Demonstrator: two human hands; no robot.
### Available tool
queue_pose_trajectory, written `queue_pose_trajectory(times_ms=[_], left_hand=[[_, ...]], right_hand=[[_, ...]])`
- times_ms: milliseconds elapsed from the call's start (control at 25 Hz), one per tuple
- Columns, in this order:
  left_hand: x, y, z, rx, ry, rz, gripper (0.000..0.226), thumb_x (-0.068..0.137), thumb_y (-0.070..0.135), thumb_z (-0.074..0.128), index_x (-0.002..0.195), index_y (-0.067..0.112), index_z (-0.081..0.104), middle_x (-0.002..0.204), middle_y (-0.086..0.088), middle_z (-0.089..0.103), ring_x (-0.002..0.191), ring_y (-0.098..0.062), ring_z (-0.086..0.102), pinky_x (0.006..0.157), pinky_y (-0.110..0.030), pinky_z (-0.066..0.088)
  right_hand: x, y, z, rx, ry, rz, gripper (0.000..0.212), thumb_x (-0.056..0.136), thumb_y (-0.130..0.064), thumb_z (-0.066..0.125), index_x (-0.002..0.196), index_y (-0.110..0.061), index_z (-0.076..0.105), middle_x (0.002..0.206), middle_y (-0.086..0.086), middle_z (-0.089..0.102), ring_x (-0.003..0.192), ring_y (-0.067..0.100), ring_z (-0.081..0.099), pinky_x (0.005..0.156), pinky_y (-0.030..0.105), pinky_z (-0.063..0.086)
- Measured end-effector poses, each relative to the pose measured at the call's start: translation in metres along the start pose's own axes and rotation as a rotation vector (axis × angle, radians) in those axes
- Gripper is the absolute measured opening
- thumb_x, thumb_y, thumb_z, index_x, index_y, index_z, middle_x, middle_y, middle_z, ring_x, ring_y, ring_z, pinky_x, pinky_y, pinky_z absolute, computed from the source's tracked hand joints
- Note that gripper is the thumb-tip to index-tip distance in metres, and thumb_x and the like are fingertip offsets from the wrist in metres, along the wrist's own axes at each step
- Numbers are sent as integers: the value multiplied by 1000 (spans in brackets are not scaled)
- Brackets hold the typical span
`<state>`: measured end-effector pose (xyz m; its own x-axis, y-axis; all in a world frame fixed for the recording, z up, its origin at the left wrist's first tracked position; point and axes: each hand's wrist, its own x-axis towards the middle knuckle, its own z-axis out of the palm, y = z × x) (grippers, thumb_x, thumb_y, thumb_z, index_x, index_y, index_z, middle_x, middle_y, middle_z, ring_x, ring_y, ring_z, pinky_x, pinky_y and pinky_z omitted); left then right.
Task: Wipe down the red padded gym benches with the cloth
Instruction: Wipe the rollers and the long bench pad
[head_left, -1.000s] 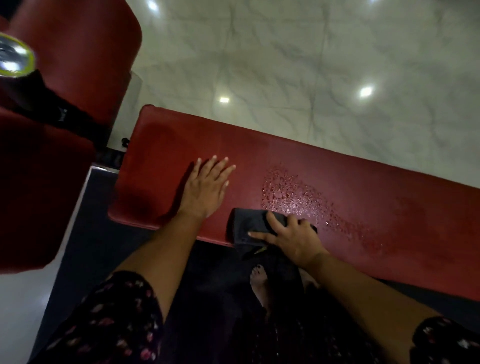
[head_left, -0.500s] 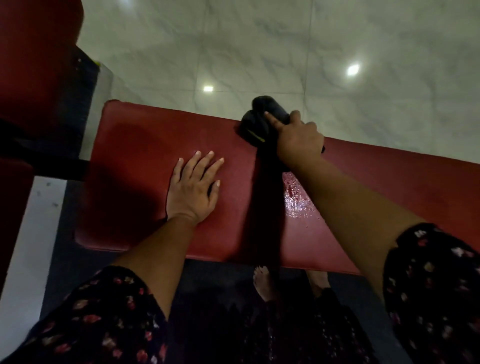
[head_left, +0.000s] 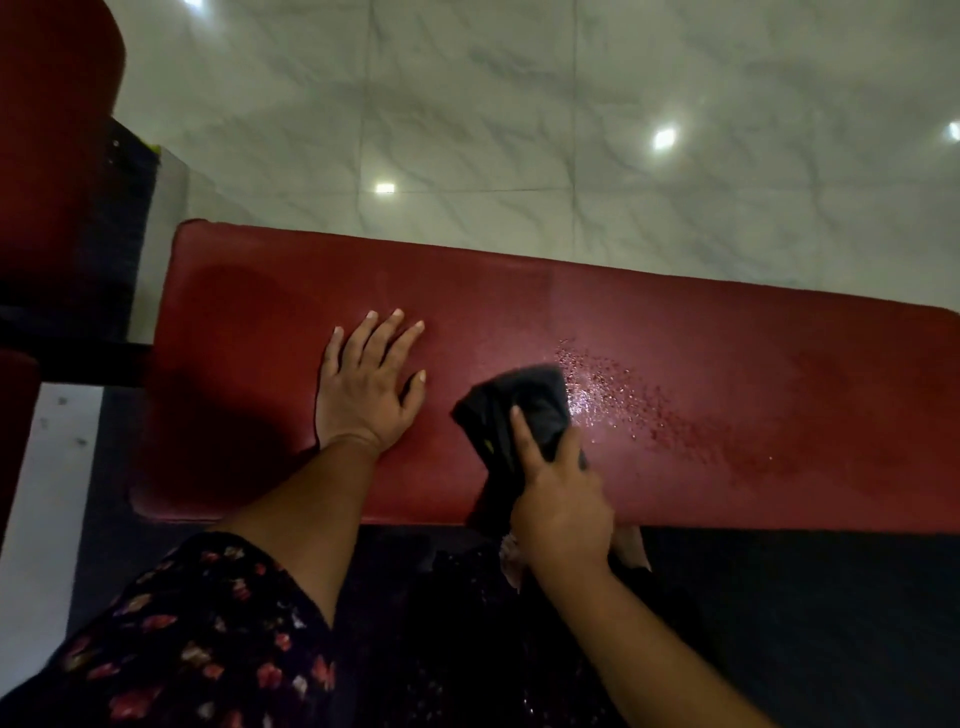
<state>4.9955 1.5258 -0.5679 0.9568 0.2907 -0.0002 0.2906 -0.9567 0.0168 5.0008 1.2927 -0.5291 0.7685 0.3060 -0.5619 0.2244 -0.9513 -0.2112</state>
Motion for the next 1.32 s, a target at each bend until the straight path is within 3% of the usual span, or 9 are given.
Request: queue_pose_trajectory(times_ms=[80,160,240,400,560,760,880,1040,1320], left_hand=[[1,1,-1,-8,-2,-1,58,92,46,37,146,29,44,152,1,43,143,-24,33,120,-48,16],[0,2,-2,-14,0,3,57,92,46,37,146,29,45,151,0,43,142,-24,34,119,-48,17],[0,2,-4,-14,4,4,58,91,46,37,146,28,46,151,-1,44,142,-25,34,119,-48,16],[-2,1,-1,-5,14,15,66,90,53,36,150,26,37,153,-2,40,142,-25,34,118,-48,17],[-1,-2,2,31,-7,19,73,90,59,33,155,27,22,160,-4,27,148,-27,22,119,-50,15],[1,-3,0,46,-54,6,73,88,63,33,153,30,31,159,-2,30,149,-27,18,121,-51,8],[0,-2,1,52,-42,-1,73,87,63,34,152,31,33,158,0,31,149,-26,19,121,-50,9],[1,-2,0,54,-39,-2,73,86,64,36,152,31,34,158,0,32,149,-26,20,121,-49,8],[3,-2,-1,55,-38,-14,73,84,63,38,149,31,38,157,1,35,148,-26,24,120,-49,9]], right_hand=[[-39,14,21,-23,-3,-21,105,80,-22,68,148,-56,-3,150,15,27,90,33,55,59,40,53],[-69,37,32,-3,-98,-15,120,52,-22,87,148,-51,21,133,17,50,71,34,56,43,39,48],[-81,65,42,-29,-134,-18,133,37,-19,91,147,-51,24,125,17,55,65,36,56,39,39,46],[-47,82,31,-99,39,-118,120,49,-22,90,146,-53,26,131,12,45,63,36,50,49,44,50],[29,62,-8,-167,206,-112,95,65,-23,85,141,-52,37,131,8,47,67,34,52,46,29,38],[135,33,-73,-259,276,-101,68,99,-30,51,146,-58,10,145,3,26,96,35,50,61,35,40],[177,28,-97,-96,240,1,69,96,-28,52,146,-58,16,136,5,33,103,40,49,76,45,49],[178,29,-103,139,112,101,76,89,-26,58,149,-50,19,132,10,34,106,44,53,83,44,48],[85,52,-54,73,43,101,86,89,-25,59,151,-50,6,131,11,31,85,33,54,61,35,43]])
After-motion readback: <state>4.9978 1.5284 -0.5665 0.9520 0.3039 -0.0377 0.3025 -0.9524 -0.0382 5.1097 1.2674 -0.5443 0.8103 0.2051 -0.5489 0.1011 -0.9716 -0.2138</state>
